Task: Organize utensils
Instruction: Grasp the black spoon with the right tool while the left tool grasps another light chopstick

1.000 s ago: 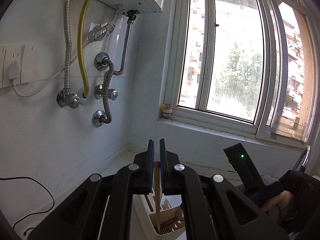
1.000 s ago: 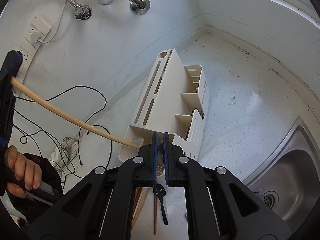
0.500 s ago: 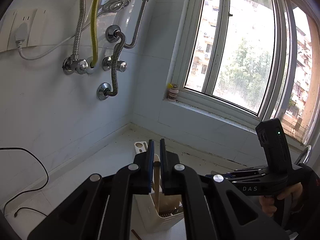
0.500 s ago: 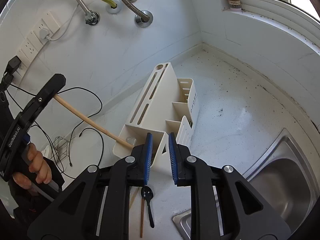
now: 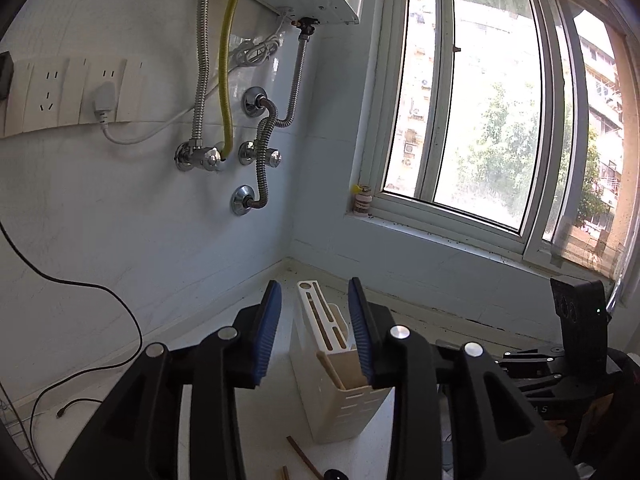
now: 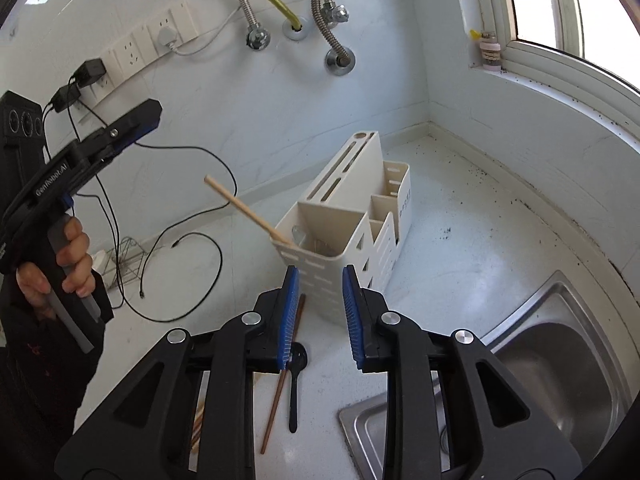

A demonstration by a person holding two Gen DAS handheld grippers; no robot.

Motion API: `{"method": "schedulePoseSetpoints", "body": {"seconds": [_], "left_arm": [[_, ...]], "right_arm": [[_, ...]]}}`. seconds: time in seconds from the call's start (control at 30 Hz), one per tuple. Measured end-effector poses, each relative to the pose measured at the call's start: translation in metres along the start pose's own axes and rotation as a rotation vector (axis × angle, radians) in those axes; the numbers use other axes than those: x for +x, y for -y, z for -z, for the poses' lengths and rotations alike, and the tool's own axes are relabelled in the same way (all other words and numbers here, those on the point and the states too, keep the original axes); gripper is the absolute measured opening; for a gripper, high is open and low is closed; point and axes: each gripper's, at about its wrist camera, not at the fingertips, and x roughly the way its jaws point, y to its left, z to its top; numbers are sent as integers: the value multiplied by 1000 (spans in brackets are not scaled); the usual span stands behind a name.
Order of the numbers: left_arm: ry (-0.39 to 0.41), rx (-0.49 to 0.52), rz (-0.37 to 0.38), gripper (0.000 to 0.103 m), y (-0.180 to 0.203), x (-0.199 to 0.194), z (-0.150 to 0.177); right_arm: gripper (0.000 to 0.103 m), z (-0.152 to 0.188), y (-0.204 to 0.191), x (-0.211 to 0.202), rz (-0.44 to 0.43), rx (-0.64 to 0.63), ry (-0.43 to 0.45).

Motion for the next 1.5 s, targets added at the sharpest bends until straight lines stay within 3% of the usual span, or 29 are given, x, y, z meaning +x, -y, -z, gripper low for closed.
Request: {"method": "schedulePoseSetpoints", "body": {"seconds": [0.13,0.33,0.53,0.73,0.87,1.03,1.4,1.5], "left_arm": [[-49,17,-31,34,-8,-34,36],[-162,50,-66,34,-21,-65,101],[-303,79,-89,34,-29,-71,163],[-436,8,-52,34,-37,-72,211],[-495,20,12,34,-30,-73,233],[-581,115,61,29,-14,-76,255],[-664,105,50,29,-17,-71,266],[-681,104,58,24,-15,-68,271]], "right_arm": [[22,34,-12,13,30,-45,-56],[22,88,-11,44,13,-10,-171],[23,131,-2,74,3,60,-291],[23,144,-5,87,14,49,-313],[23,150,-16,93,20,8,-339],[23,158,-26,99,24,-25,-364],[23,164,-41,105,24,-76,-381],[23,166,-46,106,40,-107,-381]]}}
